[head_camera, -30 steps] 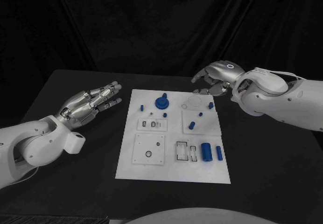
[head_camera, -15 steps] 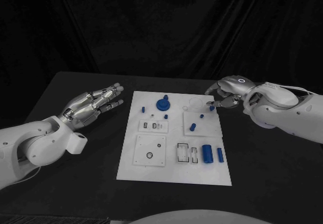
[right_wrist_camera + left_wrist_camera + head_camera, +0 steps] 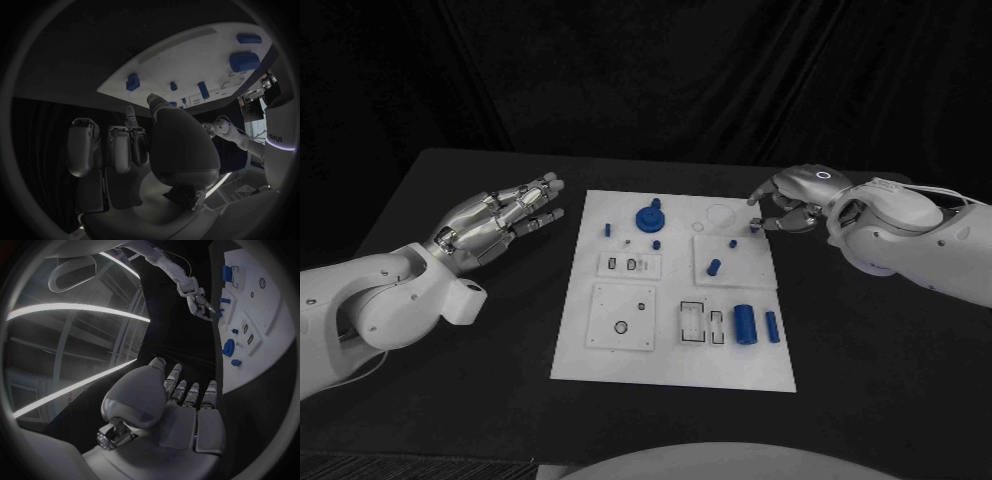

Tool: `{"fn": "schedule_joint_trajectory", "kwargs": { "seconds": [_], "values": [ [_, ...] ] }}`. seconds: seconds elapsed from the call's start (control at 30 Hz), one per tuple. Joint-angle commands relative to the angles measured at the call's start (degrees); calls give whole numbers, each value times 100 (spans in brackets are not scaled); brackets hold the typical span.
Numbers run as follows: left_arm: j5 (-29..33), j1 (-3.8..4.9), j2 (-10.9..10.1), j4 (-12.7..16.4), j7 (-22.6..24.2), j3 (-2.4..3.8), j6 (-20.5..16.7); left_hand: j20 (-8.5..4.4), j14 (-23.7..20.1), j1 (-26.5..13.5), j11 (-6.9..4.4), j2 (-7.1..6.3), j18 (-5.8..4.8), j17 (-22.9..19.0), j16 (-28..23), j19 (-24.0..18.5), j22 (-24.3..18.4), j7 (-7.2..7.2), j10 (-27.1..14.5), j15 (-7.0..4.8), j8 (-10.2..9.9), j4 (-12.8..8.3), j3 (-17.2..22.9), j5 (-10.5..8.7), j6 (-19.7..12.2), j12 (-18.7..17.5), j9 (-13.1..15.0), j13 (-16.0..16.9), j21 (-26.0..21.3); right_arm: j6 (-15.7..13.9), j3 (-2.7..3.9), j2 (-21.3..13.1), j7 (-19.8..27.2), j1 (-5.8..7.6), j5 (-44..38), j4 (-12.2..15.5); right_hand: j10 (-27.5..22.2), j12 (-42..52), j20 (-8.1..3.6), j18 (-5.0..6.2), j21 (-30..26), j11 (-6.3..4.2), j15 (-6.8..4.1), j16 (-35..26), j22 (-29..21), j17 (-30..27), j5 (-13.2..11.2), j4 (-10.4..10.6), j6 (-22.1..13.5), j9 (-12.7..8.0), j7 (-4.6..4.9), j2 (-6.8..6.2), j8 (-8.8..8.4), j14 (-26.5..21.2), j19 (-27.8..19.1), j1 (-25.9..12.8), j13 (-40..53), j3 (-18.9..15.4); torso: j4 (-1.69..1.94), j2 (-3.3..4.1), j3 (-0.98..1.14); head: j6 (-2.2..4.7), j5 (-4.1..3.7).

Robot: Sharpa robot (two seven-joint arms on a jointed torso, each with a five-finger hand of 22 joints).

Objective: Assemble the parts on the task board

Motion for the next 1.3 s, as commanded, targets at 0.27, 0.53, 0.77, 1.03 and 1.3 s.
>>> {"fn": "schedule_joint_trajectory", "kwargs": {
  "seconds": [0.27, 0.53, 0.77, 1.03, 1.3],
  "values": [
    [0, -15, 14, -26, 89, 4, 97, 25, 35, 96, 72, 25, 149, -33, -47, 84, 5, 3, -16, 24, 93, -36, 289, 97, 67, -19, 106, -1, 42, 22, 2, 25, -130, -69, -56, -92, 617, 115, -73, 22, 90, -10, -33, -3, 1334, 1396, -108, 28, -64, 140, -23, -173, 9, 584, 233, -37, 1528, -92, 12, 0, -11, -64, -1],
    [0, -21, 11, -34, 91, 4, 105, 25, 35, 96, 72, 25, 149, -33, -47, 84, 5, 3, -16, 24, 93, -36, 289, 97, 67, -19, 106, -1, 42, 45, 2, 56, -102, -106, -56, -136, 617, 115, -76, 29, 60, -8, -36, -32, 1324, 1360, -188, 33, -81, 198, -22, -210, 13, 576, 217, -71, 1528, -119, 4, -7, -13, -86, 13],
    [0, -28, 8, -36, 85, 4, 119, 25, 35, 96, 72, 25, 149, -33, -47, 84, 5, 3, -16, 24, 93, -36, 289, 97, 67, -19, 106, -1, 42, 65, 2, 57, -95, -146, -56, -158, 617, 115, -82, 34, 33, -9, -42, -57, 1318, 1327, -632, 40, -117, 368, -24, -273, 26, 569, 206, -203, 1528, -184, -3, -6, -9, -90, 13],
    [0, -35, 10, -38, 79, 4, 133, 26, 34, 101, 75, 26, 148, -34, -47, 84, 4, 6, -18, 24, 94, -42, 300, 99, 70, -20, 106, -2, 42, 113, 2, 107, -74, -168, -56, -208, 617, 115, -83, 42, -8, -4, -45, -80, 1306, 1295, -340, 31, -130, 483, -19, -243, 37, 562, 190, -117, 1528, -135, 3, -1, -11, -73, 5],
    [0, -38, 2, -30, 55, 4, 142, 26, 34, 101, 75, 26, 148, -34, -47, 84, 4, 6, -18, 24, 94, -42, 300, 99, 70, -20, 106, -2, 42, 125, 2, 132, -65, -177, -56, -239, 617, 115, -83, 46, -31, -1, -43, -89, 1301, 1281, 159, 21, -129, 622, -14, -201, 54, 560, 185, 7, 1528, -76, 3, -3, -15, -78, 2]
  ]
}}
